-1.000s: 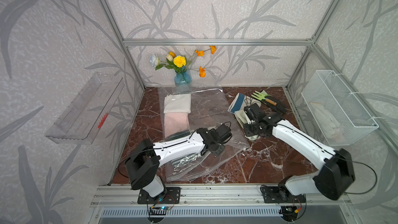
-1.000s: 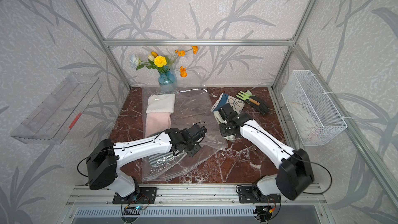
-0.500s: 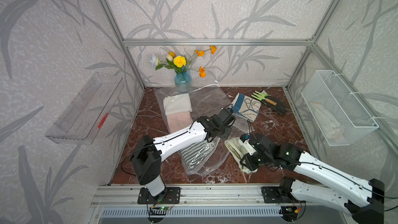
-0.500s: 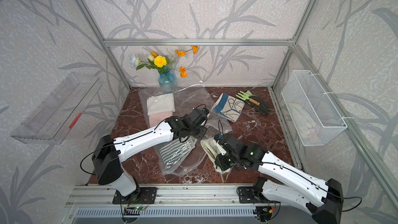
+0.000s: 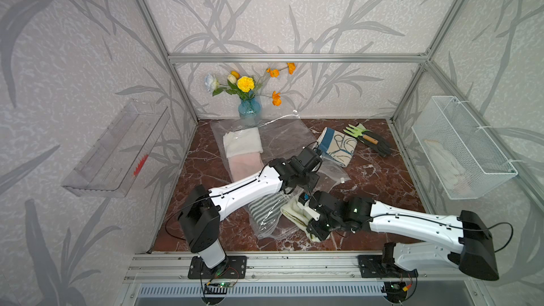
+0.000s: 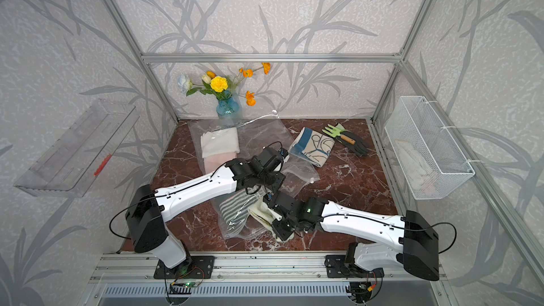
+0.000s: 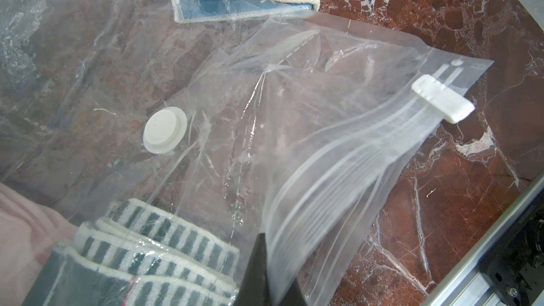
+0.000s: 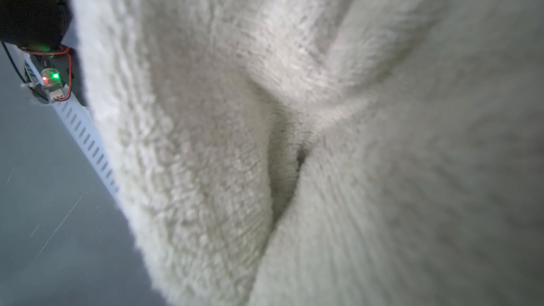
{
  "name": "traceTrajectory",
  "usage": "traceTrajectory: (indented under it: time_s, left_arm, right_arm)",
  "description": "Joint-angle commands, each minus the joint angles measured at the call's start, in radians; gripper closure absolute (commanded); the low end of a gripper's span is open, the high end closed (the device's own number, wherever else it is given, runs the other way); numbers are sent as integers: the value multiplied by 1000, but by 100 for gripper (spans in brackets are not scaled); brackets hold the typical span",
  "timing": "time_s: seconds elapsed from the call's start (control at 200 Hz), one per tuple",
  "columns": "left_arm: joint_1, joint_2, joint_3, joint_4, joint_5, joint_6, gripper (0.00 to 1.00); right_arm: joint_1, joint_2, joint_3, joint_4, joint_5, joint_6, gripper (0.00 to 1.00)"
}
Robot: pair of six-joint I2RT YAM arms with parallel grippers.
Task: Place the folded towel into the vacuum bag
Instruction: Place the towel in the vacuum bag.
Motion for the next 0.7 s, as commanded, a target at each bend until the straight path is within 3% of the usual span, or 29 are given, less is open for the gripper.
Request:
traceTrajectory:
  time_s: [0.0, 0.15, 0.355, 0.625, 0.695]
  left_arm:
    - [-2, -38, -22, 34, 16, 4, 98]
    - [-1, -48, -31, 46, 33, 13, 98]
    - [-1, -49, -29, 65, 55, 14, 98]
    - [14, -26, -22, 70, 53, 24, 97]
    - [14, -18, -5, 54, 68, 23, 96]
  right_arm:
    - [-118, 10, -10, 55, 9, -20, 100]
    - [-250, 7, -91, 0, 7, 31, 100]
    - [-341, 0, -195, 29, 14, 86, 100]
    - [-287, -108, -219, 136, -121, -11, 100]
    - [-294, -93, -200, 83, -36, 25, 100]
